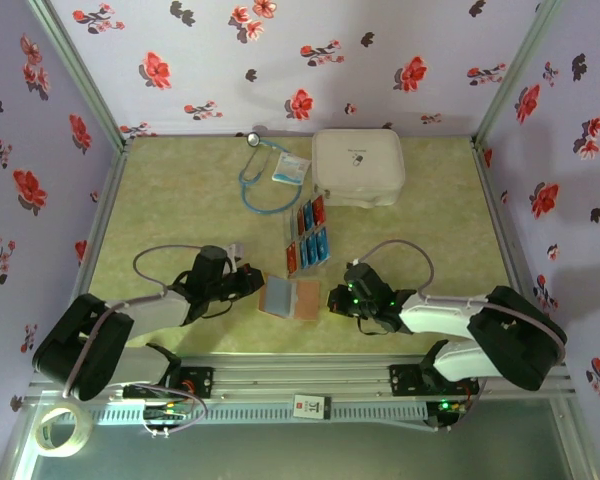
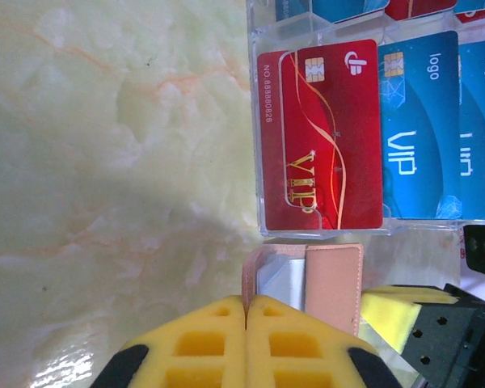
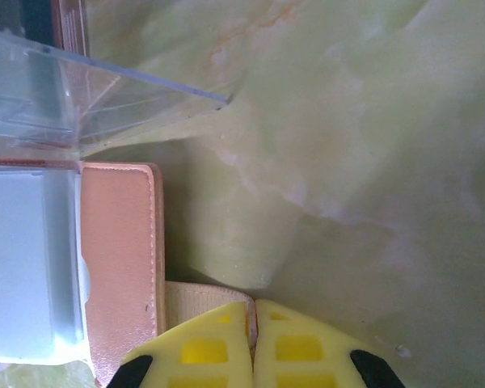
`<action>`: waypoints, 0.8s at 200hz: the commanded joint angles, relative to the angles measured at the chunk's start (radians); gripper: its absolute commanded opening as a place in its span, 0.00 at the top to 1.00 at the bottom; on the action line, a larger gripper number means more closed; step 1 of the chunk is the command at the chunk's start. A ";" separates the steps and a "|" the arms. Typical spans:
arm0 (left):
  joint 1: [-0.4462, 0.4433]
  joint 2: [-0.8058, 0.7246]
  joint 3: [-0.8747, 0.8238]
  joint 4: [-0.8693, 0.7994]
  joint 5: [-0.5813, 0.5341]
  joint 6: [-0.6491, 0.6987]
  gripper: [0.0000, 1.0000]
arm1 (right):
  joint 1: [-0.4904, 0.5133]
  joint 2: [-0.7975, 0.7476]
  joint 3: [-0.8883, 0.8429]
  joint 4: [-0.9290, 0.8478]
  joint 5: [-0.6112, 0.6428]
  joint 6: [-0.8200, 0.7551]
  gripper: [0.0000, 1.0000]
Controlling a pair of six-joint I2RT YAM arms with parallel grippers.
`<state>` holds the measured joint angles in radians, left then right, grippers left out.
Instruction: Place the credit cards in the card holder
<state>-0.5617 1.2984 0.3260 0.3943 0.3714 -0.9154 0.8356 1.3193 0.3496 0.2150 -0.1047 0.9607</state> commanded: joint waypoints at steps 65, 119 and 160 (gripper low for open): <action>-0.007 -0.087 0.020 0.097 0.067 -0.062 1.00 | -0.002 0.108 0.094 0.025 -0.039 -0.053 1.00; -0.030 -0.015 -0.009 0.224 0.077 -0.126 1.00 | 0.012 0.183 0.129 0.050 -0.065 -0.050 1.00; -0.064 -0.054 -0.015 0.197 0.026 -0.148 1.00 | 0.023 0.209 0.134 0.061 -0.075 -0.046 1.00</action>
<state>-0.6010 1.2762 0.3183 0.5674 0.4194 -1.0397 0.8402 1.4834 0.4706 0.2504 -0.1596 0.9245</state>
